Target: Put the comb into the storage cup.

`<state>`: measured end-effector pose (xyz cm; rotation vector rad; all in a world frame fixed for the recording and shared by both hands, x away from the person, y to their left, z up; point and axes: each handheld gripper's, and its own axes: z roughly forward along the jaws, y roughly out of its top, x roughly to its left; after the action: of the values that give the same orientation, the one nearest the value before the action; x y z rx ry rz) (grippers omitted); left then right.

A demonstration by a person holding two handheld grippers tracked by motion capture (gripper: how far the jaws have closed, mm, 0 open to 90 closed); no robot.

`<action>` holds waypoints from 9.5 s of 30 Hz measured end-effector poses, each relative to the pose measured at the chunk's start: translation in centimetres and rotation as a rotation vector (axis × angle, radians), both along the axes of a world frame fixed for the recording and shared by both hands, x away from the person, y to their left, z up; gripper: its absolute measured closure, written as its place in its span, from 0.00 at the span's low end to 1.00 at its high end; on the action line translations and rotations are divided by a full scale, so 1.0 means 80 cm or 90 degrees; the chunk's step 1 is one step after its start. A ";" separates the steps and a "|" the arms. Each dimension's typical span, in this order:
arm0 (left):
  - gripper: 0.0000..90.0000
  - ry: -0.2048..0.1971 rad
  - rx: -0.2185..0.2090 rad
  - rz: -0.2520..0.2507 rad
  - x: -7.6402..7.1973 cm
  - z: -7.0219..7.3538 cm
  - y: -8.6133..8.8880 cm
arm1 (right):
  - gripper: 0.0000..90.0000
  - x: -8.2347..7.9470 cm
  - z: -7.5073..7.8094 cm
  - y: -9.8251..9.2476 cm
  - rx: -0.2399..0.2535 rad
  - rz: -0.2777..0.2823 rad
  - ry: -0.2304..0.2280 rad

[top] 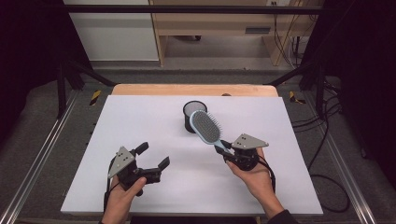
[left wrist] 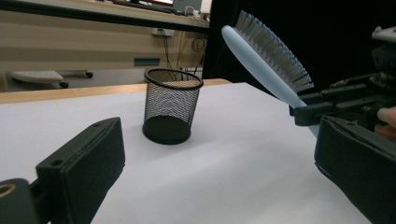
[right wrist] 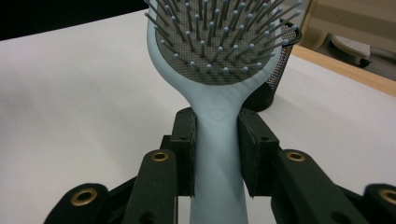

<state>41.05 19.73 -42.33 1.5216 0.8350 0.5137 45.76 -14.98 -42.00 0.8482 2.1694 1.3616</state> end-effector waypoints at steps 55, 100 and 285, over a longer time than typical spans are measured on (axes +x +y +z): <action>0.02 0.034 -0.083 -0.104 0.043 0.061 -0.080 | 0.77 -0.039 0.018 0.037 0.054 0.005 -0.087; 0.33 0.124 -0.154 -0.107 0.059 0.057 -0.094 | 0.77 -0.046 0.013 0.054 0.023 0.019 -0.105; 0.56 0.036 -0.193 0.061 0.231 0.149 -0.052 | 0.06 -0.037 -0.028 -0.069 0.088 -0.080 -0.028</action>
<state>59.50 15.59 -30.44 1.2269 0.9855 0.3952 42.82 -20.46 -44.28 0.9794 1.9726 1.4651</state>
